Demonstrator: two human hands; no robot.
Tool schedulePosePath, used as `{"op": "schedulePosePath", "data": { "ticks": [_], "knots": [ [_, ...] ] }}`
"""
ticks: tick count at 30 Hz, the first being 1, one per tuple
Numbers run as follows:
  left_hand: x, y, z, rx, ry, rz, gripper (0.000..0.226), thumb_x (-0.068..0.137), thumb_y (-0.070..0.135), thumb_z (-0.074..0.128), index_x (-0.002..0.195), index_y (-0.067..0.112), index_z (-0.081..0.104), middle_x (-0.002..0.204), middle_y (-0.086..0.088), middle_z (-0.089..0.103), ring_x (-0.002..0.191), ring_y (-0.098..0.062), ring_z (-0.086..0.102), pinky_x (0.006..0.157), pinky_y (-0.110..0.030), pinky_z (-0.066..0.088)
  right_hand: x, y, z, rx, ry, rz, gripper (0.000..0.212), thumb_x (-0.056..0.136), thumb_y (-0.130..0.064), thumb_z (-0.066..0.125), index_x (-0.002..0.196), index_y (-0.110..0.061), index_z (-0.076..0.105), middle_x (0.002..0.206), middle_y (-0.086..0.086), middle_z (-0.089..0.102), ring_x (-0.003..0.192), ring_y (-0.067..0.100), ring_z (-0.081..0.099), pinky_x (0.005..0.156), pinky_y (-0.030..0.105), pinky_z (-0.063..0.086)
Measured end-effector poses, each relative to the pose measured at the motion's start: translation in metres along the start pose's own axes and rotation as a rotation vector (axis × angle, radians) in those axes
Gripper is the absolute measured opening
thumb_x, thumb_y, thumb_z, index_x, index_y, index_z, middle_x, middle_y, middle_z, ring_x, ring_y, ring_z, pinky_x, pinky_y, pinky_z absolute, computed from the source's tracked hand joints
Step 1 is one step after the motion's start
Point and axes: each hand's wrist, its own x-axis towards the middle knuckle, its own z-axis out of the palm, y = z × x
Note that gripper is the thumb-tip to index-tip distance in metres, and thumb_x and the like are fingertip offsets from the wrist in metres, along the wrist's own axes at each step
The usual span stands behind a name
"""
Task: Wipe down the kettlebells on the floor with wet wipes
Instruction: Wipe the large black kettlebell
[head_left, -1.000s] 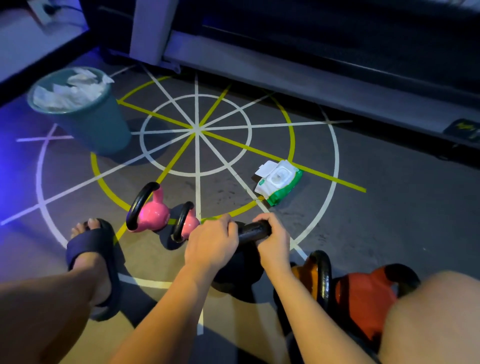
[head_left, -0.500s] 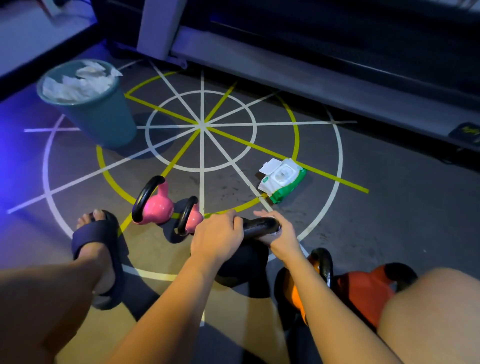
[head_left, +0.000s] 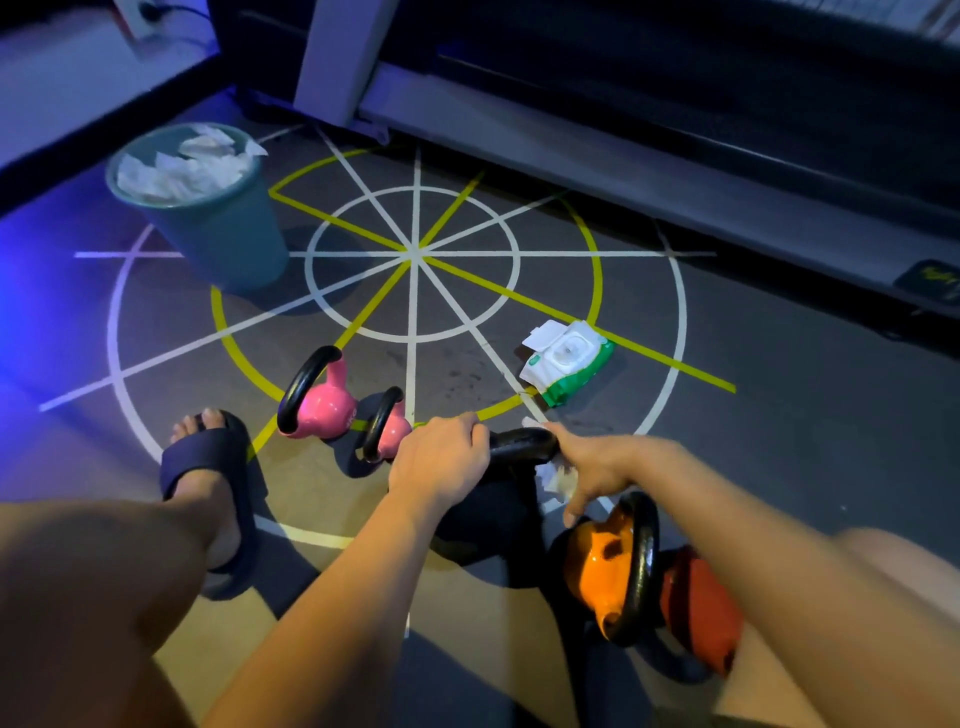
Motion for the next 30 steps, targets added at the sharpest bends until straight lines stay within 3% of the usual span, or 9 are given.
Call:
{"op": "schedulePosePath", "data": {
  "ticks": [2, 4, 7, 11, 16, 19, 24, 27, 30],
  "knots": [
    [-0.001, 0.001, -0.002, -0.001, -0.007, -0.008, 0.03, 0.098, 0.036, 0.03, 0.087, 0.024, 0.056, 0.092, -0.009, 0.069, 0.091, -0.036, 0.063, 0.081, -0.044, 0.052, -0.008, -0.001, -0.006, -0.036, -0.094, 0.006, 0.153, 0.054, -0.05, 0.091, 0.153, -0.03, -0.025, 0.154, 0.003, 0.038, 0.138, 0.025, 0.04, 0.109, 0.037, 0.04],
    [-0.002, 0.001, -0.003, -0.002, -0.025, -0.01, 0.031, 0.099, 0.036, 0.031, 0.089, 0.023, 0.057, 0.094, -0.01, 0.07, 0.093, -0.037, 0.062, 0.082, -0.044, 0.051, -0.012, 0.004, -0.001, 0.102, -0.124, -0.009, 0.147, 0.06, -0.047, 0.084, 0.152, -0.027, -0.028, 0.143, 0.001, 0.043, 0.129, 0.019, 0.043, 0.098, 0.026, 0.043],
    [0.001, -0.001, -0.001, 0.004, -0.028, 0.004, 0.03, 0.099, 0.036, 0.03, 0.089, 0.023, 0.056, 0.095, -0.01, 0.069, 0.094, -0.036, 0.062, 0.084, -0.045, 0.051, -0.009, 0.021, 0.01, 0.2, -0.035, -0.052, 0.123, 0.071, -0.041, 0.073, 0.155, -0.037, -0.016, 0.118, -0.013, 0.046, 0.11, 0.01, 0.045, 0.089, 0.021, 0.04],
    [0.005, -0.004, 0.004, -0.003, -0.035, -0.011, 0.033, 0.098, 0.038, 0.028, 0.088, 0.024, 0.056, 0.093, -0.008, 0.069, 0.092, -0.034, 0.062, 0.086, -0.046, 0.052, 0.004, 0.029, 0.009, 0.221, 0.143, -0.179, 0.095, 0.073, -0.046, 0.077, 0.154, -0.042, 0.026, 0.135, -0.015, 0.057, 0.122, 0.008, 0.055, 0.104, 0.027, 0.044],
    [0.007, -0.006, 0.006, 0.006, -0.011, 0.003, 0.034, 0.098, 0.038, 0.029, 0.086, 0.023, 0.056, 0.089, -0.006, 0.069, 0.09, -0.032, 0.062, 0.085, -0.046, 0.05, 0.026, 0.017, 0.026, 0.406, 0.378, -0.196, 0.065, 0.062, -0.03, 0.092, 0.121, -0.035, 0.065, 0.107, -0.012, 0.07, 0.105, 0.009, 0.064, 0.092, 0.029, 0.05],
    [0.007, -0.008, 0.009, 0.02, 0.013, 0.009, 0.035, 0.098, 0.038, 0.029, 0.086, 0.023, 0.058, 0.086, -0.004, 0.069, 0.087, -0.03, 0.062, 0.085, -0.046, 0.049, 0.038, 0.005, 0.042, 0.545, 0.45, -0.202, 0.055, 0.063, -0.023, 0.094, 0.111, -0.024, 0.067, 0.101, -0.003, 0.07, 0.098, 0.015, 0.065, 0.089, 0.03, 0.053],
    [0.008, -0.008, 0.01, 0.027, 0.029, 0.014, 0.039, 0.094, 0.042, 0.024, 0.083, 0.025, 0.058, 0.082, -0.004, 0.069, 0.083, -0.03, 0.062, 0.083, -0.046, 0.051, 0.052, 0.002, 0.056, 0.722, 0.478, -0.166, 0.063, 0.049, -0.048, 0.095, 0.106, -0.049, 0.068, 0.107, -0.006, 0.074, 0.106, 0.016, 0.068, 0.101, 0.045, 0.051],
    [0.008, -0.008, 0.01, 0.019, 0.045, -0.004, 0.038, 0.092, 0.041, 0.024, 0.078, 0.024, 0.054, 0.081, -0.004, 0.068, 0.081, -0.032, 0.059, 0.085, -0.046, 0.049, 0.044, -0.002, 0.053, 0.7, 0.566, -0.165, 0.048, 0.055, -0.041, 0.092, 0.097, -0.034, 0.07, 0.093, -0.007, 0.074, 0.093, 0.013, 0.069, 0.091, 0.04, 0.055],
    [0.007, -0.008, 0.011, 0.022, 0.057, -0.013, 0.036, 0.093, 0.04, 0.024, 0.071, 0.024, 0.047, 0.073, -0.003, 0.063, 0.076, -0.031, 0.055, 0.086, -0.045, 0.048, 0.033, -0.011, 0.049, 0.653, 0.639, -0.217, 0.031, 0.068, -0.015, 0.086, 0.092, -0.022, 0.068, 0.088, 0.002, 0.071, 0.086, 0.012, 0.065, 0.084, 0.036, 0.052]
  ]
}}
